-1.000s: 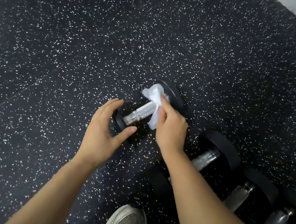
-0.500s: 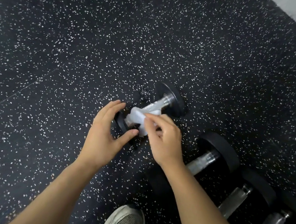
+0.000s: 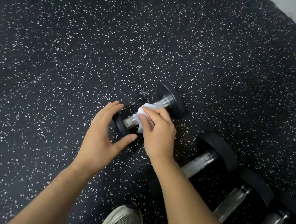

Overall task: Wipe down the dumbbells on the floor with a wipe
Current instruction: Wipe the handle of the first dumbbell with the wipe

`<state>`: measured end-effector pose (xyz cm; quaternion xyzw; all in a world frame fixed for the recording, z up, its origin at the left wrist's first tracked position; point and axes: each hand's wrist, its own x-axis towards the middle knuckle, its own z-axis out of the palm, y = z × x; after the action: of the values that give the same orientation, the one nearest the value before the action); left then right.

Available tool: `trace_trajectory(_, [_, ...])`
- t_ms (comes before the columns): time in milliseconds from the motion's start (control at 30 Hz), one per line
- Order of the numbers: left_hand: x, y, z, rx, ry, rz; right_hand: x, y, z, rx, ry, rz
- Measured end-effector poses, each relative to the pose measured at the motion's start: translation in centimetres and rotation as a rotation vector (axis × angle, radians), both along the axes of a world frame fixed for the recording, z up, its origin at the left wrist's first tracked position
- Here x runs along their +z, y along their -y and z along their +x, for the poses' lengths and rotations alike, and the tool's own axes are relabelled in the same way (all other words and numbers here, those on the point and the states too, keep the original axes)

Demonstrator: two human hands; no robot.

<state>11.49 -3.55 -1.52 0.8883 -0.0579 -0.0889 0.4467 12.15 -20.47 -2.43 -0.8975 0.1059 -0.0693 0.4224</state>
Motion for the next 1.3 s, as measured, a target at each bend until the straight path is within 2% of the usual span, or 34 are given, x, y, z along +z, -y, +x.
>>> trace_trajectory(200, [0.2,0.2,-0.3,0.037,0.021,-0.067,-0.6,-0.5,-1.1,0.333,-0.073,0.025])
trace_trajectory(267, [0.2,0.1,-0.3,0.043,0.022,-0.063,-0.3,-0.1,-0.8,0.291,-0.050,-0.014])
trace_trajectory(400, [0.4,0.0,-0.5,0.045,-0.011,-0.055,0.5,1.6,0.4,-0.094,-0.104,-0.153])
trace_trajectory(467, [0.5,0.0,-0.6,0.039,-0.017,-0.050,0.4,1.7,0.5,-0.150,-0.133,-0.211])
trace_trajectory(533, [0.6,0.0,-0.7,0.037,-0.021,-0.050,0.4,1.2,0.1,-0.045,-0.141,-0.225])
trace_trajectory(667, [0.5,0.1,-0.7,0.055,-0.027,-0.084,-0.1,1.0,-1.1,0.229,-0.154,-0.130])
trace_trajectory(733, [0.4,0.1,-0.7,0.083,-0.048,-0.095,0.0,1.5,-1.1,0.220,-0.135,-0.148])
trace_trajectory(933, [0.6,-0.1,-0.8,0.101,-0.096,-0.149,0.3,3.1,0.2,-0.107,-0.182,-0.271])
trace_trajectory(1033, [0.4,-0.2,-0.9,0.080,-0.090,-0.142,0.4,3.0,-0.2,-0.020,-0.191,-0.237])
trace_trajectory(1167, [0.1,-0.1,-1.3,0.064,-0.142,-0.177,0.3,2.8,-1.8,0.299,-0.206,-0.159])
trace_trajectory(1233, [0.2,0.0,-1.5,0.053,-0.163,-0.196,0.5,3.0,-2.0,0.324,-0.213,-0.211])
trace_trajectory(1300, [0.2,0.2,-1.6,0.055,-0.159,-0.201,0.7,3.6,-1.9,0.231,-0.201,-0.250])
